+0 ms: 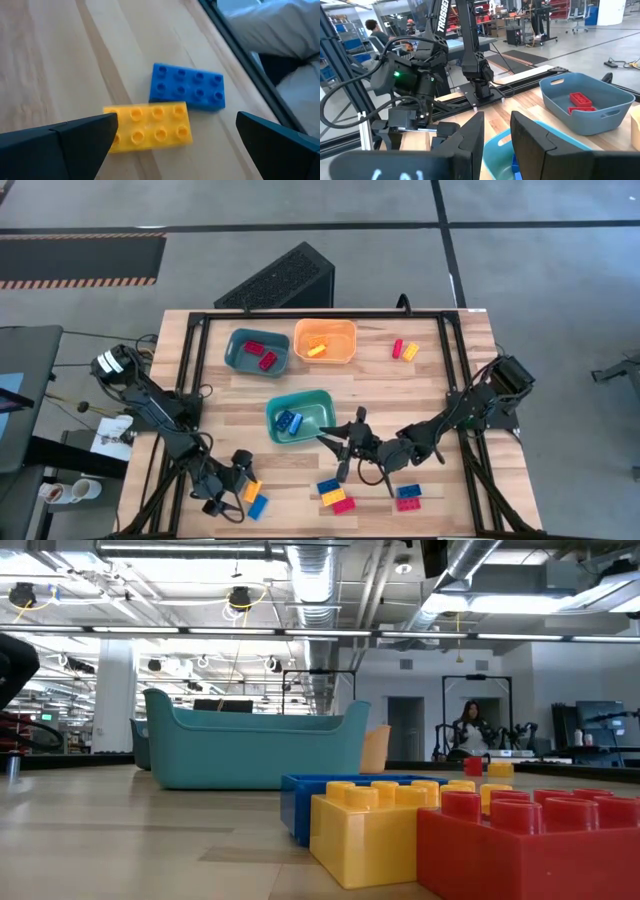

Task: Sort & place blocks by color
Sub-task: Put the yellow game piece into the orange bin

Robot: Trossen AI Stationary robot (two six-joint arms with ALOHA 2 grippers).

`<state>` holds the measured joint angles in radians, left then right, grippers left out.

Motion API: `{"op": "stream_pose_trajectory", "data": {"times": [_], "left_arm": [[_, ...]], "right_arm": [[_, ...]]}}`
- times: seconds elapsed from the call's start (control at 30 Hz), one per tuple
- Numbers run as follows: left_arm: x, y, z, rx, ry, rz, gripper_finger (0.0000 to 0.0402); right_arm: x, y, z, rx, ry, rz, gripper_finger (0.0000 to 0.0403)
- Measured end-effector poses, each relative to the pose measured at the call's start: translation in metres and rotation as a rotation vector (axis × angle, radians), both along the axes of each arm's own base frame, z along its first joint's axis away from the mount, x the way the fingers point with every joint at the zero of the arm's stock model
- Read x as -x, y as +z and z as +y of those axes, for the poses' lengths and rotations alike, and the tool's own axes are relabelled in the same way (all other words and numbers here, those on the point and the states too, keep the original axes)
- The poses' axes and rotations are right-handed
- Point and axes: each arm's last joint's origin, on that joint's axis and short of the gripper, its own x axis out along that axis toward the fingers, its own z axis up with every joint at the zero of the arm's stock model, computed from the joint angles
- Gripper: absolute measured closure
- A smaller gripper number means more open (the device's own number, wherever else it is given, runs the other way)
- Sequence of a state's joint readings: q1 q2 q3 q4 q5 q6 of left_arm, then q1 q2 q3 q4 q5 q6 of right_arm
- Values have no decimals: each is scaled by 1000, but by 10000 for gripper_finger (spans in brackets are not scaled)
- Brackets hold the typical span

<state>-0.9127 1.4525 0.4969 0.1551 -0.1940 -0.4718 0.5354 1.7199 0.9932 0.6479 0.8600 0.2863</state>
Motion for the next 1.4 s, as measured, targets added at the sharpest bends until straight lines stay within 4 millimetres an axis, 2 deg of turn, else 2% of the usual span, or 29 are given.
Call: {"op": "stream_pose_trajectory", "data": {"times": [0.3,0.53,0.7,0.87,1.0,1.17,1.27,1.4], "left_arm": [[0,-1,4,-72,23,-6,3],[-8,13,-1,-186,37,12,3],[-8,15,-1,-218,50,15,3],[-9,8,-2,-229,51,37,3],[-11,-10,-4,-271,62,93,3],[-14,-22,-7,-261,130,129,4],[-15,-22,-6,-251,142,132,18],[-14,-17,-5,-239,142,116,76]], "right_arm": [[0,0,0,2,-1,4,285],[0,-2,0,9,-1,16,285],[0,-2,0,9,-1,17,285],[0,-2,0,11,-1,22,285],[0,-2,0,10,-1,21,285],[0,-2,0,10,-1,21,285],[0,-2,0,10,-1,21,285],[0,-2,0,10,-1,21,285]]}}
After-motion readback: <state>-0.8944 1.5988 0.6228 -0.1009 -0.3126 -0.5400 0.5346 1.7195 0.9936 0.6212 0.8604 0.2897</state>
